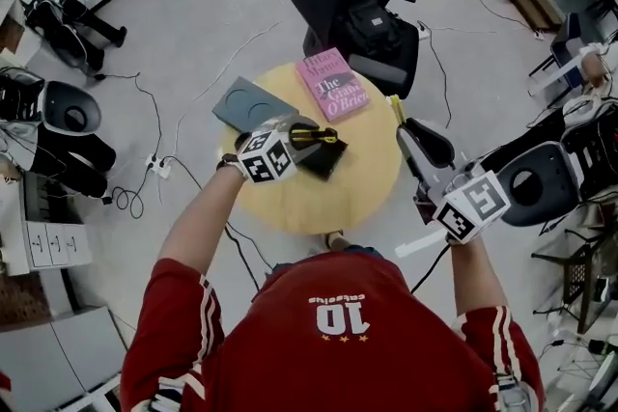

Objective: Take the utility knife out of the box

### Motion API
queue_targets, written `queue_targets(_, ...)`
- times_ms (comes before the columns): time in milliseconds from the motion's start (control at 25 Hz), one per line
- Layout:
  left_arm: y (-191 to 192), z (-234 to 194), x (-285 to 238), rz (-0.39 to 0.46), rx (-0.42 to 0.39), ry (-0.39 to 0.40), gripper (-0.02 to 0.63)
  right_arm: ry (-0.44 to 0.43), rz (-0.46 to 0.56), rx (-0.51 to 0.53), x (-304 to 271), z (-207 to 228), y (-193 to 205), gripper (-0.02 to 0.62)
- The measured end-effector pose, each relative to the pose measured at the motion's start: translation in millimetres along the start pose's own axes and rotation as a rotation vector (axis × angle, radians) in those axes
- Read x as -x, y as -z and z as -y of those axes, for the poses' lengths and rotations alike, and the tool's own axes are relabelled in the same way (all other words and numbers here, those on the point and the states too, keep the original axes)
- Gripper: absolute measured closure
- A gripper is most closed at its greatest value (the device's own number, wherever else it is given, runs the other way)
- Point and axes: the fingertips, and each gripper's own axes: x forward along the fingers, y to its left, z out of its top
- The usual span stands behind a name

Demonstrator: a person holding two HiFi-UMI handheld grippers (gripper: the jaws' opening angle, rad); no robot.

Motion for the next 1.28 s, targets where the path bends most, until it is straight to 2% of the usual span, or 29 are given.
queue_targets(440, -37, 19, 132, 0.232, 0.225, -0.268, 0.479, -0.107, 0.045, 0.024, -25, -74, -21, 0.532)
queue_targets(760, -61, 36, 208, 0.407, 0.427, -0.457, 0.479, -0.19, 0.031, 0.086, -28, -120, -34, 0.532)
queue_targets(920, -68, 55, 243, 0.525, 0.53, -0.525, 0.479, -0.214, 0.052, 0.09, -31, -139, -37, 0.531)
queue_targets(1120, -62, 90, 290, 0.575, 0.595, -0.639, 0.479, -0.218, 0.074, 0.061, -35, -166, -30, 0.529)
queue_targets(1280, -65, 97, 324, 0.582, 0.625, -0.75, 0.479, -0.183, 0.057, 0.0, -32, -168, -18, 0.529)
